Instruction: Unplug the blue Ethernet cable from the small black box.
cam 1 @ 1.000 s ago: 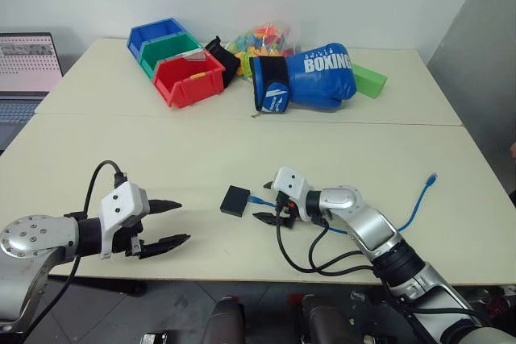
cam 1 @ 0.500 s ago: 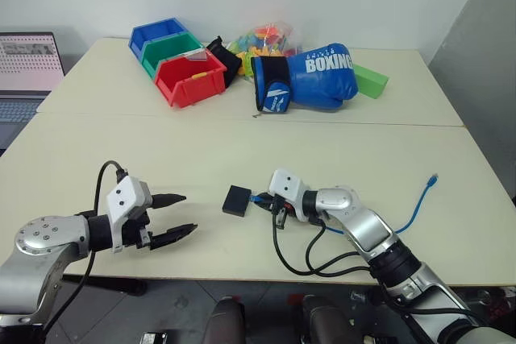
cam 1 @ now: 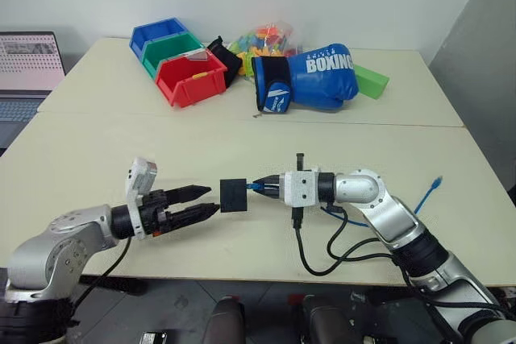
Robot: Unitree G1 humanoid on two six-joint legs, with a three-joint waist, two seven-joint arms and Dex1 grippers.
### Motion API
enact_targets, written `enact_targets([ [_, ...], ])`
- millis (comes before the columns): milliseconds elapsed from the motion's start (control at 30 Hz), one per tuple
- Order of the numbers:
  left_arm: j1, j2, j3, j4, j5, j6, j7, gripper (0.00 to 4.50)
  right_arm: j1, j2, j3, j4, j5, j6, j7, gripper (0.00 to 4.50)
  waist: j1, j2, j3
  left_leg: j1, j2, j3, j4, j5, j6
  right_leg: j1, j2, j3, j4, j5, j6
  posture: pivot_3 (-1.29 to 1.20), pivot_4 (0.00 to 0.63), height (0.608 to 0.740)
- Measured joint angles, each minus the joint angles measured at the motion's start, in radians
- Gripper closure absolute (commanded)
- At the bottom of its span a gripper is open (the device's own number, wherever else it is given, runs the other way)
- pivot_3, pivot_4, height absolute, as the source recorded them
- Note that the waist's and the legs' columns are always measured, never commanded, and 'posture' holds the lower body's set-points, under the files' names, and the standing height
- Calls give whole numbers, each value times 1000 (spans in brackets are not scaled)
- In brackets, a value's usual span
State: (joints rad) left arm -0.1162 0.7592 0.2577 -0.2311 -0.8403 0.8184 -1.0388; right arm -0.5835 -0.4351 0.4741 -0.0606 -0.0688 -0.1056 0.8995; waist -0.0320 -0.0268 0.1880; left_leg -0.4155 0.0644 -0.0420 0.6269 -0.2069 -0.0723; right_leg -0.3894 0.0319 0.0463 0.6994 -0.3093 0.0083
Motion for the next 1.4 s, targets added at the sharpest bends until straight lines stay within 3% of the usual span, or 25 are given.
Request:
enact_targets([
  [533, -21, -45, -15, -36, -143, 140, 78, 713, -45, -19, -2, -16, -39, -60, 33, 4366, 1, 0, 0, 0, 0, -1, 0, 0, 0, 0, 0, 0, 1, 1, -2, 0, 150, 740],
  [733, -23, -66, -15, -35, -175, 155, 98, 2133, -57, -18, -6, -19, -39, -65, 33, 4366, 1, 0, 0, 0, 0, -1, 0, 0, 0, 0, 0, 0, 1, 1, -2, 0, 150, 740],
  [1000, -47, -80, -15, -31, -193, 162, 126, 3668, -57, -16, -14, -25, -42, -78, 29, 4366, 1, 0, 0, 0, 0, -1, 0, 0, 0, 0, 0, 0, 1, 1, -2, 0, 150, 740],
  [1200, -52, -81, -17, -31, -198, 179, 135, 3707, -58, -24, -14, -33, -96, -120, 22, 4368, 1, 0, 0, 0, 0, -1, 0, 0, 0, 0, 0, 0, 1, 1, -2, 0, 150, 740],
  [1267, -53, -81, -17, -31, -198, 181, 133, 3707, -58, -25, -14, -36, -108, -129, 21, 3653, 1, 0, 0, 0, 0, -1, 0, 0, 0, 0, 0, 0, 1, 1, -2, 0, 150, 740],
  [1400, -64, -74, -32, -31, -194, 180, 121, 3707, -57, -28, -14, -83, -100, -109, 42, 2786, 1, 0, 0, 0, 0, -1, 0, 0, 0, 0, 0, 0, 1, 1, -2, 0, 150, 740],
])
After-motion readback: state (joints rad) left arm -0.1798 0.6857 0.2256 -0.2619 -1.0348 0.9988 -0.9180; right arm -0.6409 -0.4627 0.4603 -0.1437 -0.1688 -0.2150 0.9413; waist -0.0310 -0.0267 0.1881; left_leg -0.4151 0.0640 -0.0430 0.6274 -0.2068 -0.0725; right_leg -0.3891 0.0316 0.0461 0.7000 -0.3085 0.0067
